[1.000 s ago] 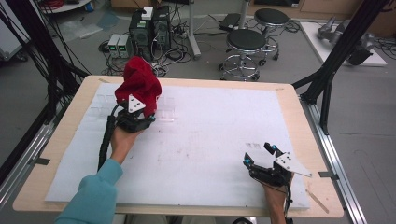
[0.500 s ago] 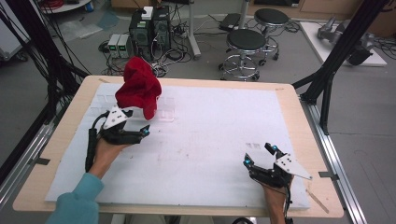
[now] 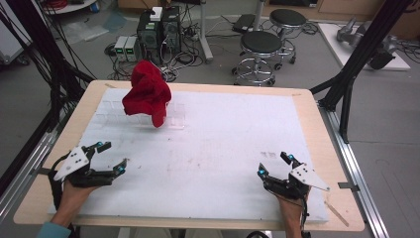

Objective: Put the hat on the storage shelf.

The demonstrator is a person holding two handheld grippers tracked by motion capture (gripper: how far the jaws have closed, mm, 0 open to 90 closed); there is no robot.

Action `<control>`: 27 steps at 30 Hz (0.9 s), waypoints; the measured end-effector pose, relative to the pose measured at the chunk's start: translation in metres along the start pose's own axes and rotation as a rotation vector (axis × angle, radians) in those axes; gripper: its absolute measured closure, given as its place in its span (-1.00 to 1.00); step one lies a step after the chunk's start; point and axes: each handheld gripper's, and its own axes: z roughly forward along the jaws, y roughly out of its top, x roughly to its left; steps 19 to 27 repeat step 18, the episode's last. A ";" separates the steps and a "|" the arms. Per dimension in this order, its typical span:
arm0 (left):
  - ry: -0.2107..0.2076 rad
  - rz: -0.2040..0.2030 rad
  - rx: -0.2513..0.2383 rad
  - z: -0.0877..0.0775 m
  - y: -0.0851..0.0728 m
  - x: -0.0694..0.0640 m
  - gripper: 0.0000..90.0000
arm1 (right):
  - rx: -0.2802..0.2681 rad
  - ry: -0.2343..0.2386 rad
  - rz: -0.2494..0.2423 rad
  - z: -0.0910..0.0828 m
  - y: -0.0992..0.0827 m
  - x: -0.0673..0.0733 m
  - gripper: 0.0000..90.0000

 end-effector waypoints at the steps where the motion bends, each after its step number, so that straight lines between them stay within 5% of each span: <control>1: 0.000 -0.004 -0.018 -0.004 -0.004 -0.001 -0.67 | 0.001 -0.001 -0.003 0.000 0.000 0.000 -0.77; 10: 0.029 -0.035 -0.090 -0.014 -0.023 -0.004 -0.67 | -0.005 -0.014 -0.007 -0.001 0.000 0.001 -0.77; 27: 0.042 -0.056 -0.094 -0.014 -0.024 -0.003 -0.67 | -0.008 -0.022 0.003 -0.001 0.000 0.001 -0.77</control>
